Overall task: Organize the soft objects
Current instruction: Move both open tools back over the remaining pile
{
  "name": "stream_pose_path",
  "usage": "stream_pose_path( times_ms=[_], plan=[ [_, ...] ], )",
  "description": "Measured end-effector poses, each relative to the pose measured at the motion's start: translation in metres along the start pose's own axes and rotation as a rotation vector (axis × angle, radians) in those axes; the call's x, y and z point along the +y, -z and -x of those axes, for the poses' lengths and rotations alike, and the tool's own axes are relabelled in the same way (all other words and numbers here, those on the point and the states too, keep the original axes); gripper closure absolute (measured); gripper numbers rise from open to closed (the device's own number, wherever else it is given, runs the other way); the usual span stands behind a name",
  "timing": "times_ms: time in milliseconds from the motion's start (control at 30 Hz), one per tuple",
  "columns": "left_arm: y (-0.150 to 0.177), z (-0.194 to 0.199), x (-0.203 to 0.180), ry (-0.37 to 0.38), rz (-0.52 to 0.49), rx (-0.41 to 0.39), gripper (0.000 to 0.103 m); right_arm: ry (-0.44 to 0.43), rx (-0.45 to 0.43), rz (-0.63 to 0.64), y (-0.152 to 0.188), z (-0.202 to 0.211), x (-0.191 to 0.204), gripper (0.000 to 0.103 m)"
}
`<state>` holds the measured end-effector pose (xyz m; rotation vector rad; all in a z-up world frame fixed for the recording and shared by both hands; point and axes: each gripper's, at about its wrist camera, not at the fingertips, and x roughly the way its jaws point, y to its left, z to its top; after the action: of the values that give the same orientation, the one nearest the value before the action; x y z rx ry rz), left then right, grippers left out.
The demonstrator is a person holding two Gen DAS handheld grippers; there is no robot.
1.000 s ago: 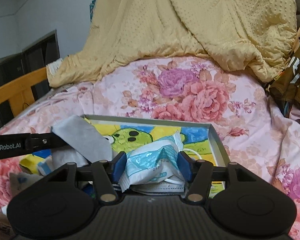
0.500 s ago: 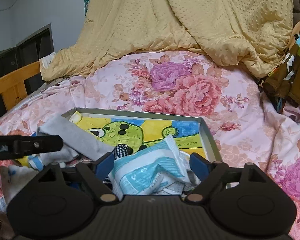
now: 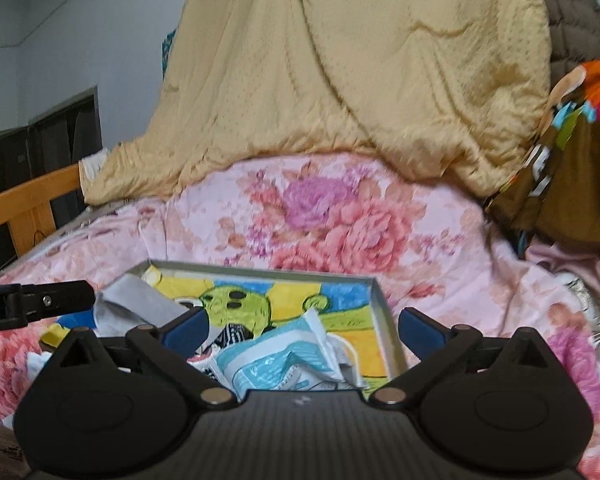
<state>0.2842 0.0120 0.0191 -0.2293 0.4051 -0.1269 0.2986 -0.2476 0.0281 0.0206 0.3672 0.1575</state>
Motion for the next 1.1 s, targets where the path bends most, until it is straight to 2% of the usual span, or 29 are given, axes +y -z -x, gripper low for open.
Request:
stream_pose_path(
  times_ms=[167, 267, 633, 833, 1100],
  plan=[
    [-0.001, 0.029, -0.003, -0.062, 0.006, -0.067, 0.007, 0.011, -0.049, 0.013, -0.002, 0.032, 0.0, 0.0],
    [0.002, 0.047, -0.004, -0.102, 0.012, -0.087, 0.001, 0.009, -0.068, 0.02, 0.001, 0.051, 0.002, 0.0],
    [0.018, 0.098, -0.005, -0.13, 0.041, -0.077, 0.001, -0.005, -0.108, 0.066, 0.016, 0.108, 0.018, 0.0],
    [0.036, 0.123, -0.004, -0.132, 0.061, -0.036, 0.001, -0.018, -0.087, 0.071, 0.03, 0.136, 0.02, 0.0],
    [0.06, 0.147, -0.006, -0.14, 0.023, 0.063, 0.001, -0.027, -0.01, 0.09, 0.05, 0.159, 0.025, 0.0]
  ],
)
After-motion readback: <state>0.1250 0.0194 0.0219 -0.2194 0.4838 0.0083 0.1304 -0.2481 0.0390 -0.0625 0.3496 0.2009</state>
